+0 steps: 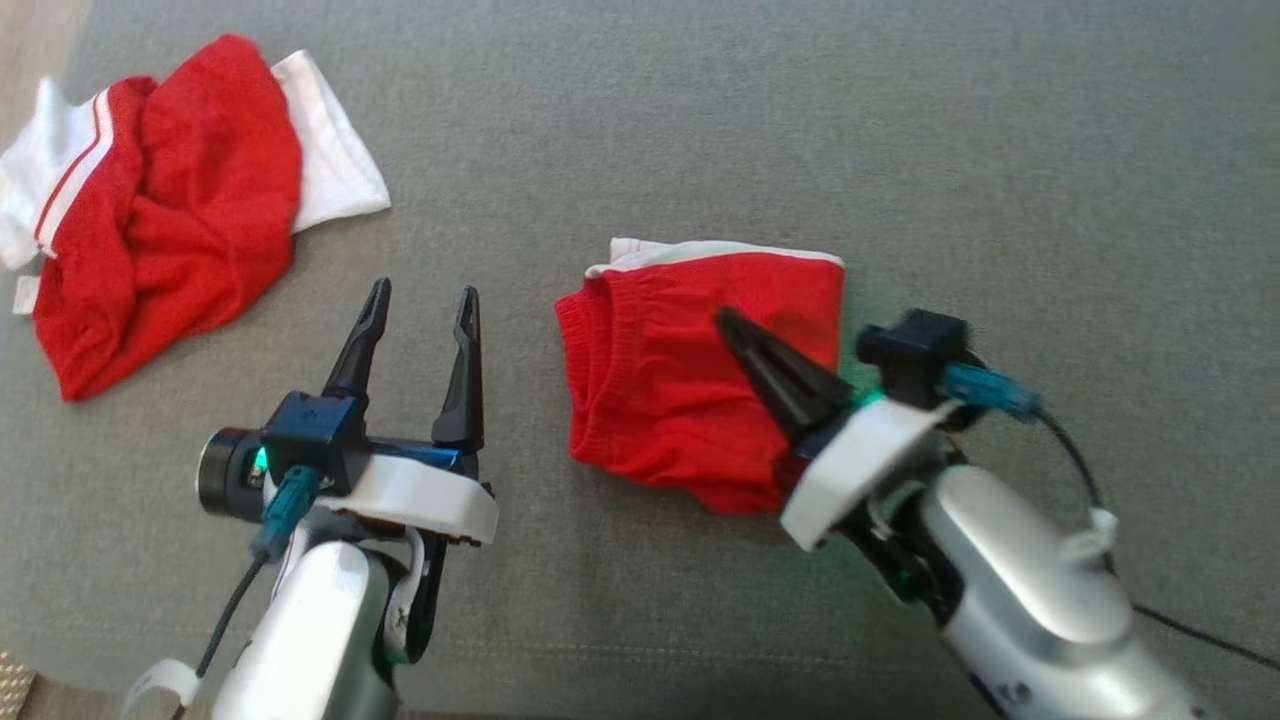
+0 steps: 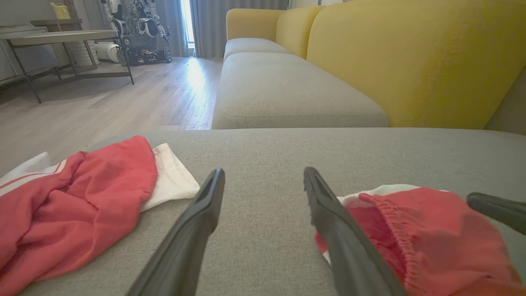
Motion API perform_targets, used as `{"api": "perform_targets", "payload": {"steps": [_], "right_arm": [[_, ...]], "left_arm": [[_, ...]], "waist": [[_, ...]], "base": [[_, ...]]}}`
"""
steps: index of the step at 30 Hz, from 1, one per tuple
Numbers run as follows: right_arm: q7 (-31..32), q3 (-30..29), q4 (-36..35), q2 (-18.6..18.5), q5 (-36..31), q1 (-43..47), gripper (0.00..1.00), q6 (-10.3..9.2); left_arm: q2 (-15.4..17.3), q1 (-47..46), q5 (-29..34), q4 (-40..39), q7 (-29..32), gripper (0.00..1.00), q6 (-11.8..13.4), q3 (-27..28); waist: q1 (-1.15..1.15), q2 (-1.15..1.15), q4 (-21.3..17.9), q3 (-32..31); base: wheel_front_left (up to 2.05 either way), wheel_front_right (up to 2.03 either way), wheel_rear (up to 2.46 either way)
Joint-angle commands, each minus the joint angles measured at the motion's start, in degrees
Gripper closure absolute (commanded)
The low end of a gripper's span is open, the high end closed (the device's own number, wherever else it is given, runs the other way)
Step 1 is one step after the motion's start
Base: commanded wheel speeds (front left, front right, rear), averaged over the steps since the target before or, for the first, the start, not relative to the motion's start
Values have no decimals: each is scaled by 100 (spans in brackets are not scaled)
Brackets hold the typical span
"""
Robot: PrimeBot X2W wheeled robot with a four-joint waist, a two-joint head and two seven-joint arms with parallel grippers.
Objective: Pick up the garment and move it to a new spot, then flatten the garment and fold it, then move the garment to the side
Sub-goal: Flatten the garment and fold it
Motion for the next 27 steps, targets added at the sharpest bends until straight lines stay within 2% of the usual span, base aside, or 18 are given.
{"api": "perform_targets", "payload": {"steps": [1,5,6,7,8,14,18,27], "right_arm": [[-42,-143,-348,-38,16,196,96,19],[-86,-803,-813,-182,-69,528,98,19],[-77,-997,-917,-200,-127,610,90,19],[-94,-1221,-1024,-204,-202,691,54,19],[-80,-1426,-1123,-195,-259,777,0,19],[-59,-2510,-1706,-67,-711,1222,0,19],[-31,-2994,-2036,44,-1023,1514,0,19],[237,-3475,-2410,211,-1463,2107,0,19]], "left_arm": [[144,-80,25,-182,-69,0,25,232],[198,-33,20,-197,-59,0,54,249],[214,-18,21,-208,-50,0,67,255],[228,-2,20,-220,-39,0,78,259],[247,11,16,-233,-25,0,84,266],[376,92,-15,-302,30,0,121,333],[452,180,-34,-353,56,0,166,381],[575,437,-119,-414,95,0,216,450]], "waist": [[0,0,-83,-64],[0,0,-201,-148],[0,0,-233,-168],[0,0,-259,-191],[0,0,-283,-215],[0,0,-394,-347],[0,0,-435,-464],[0,0,-493,-776]], "base": [[0,0,0],[0,0,0],[0,0,0],[0,0,0],[0,0,0],[0,0,0],[0,0,0],[0,0,0]]}}
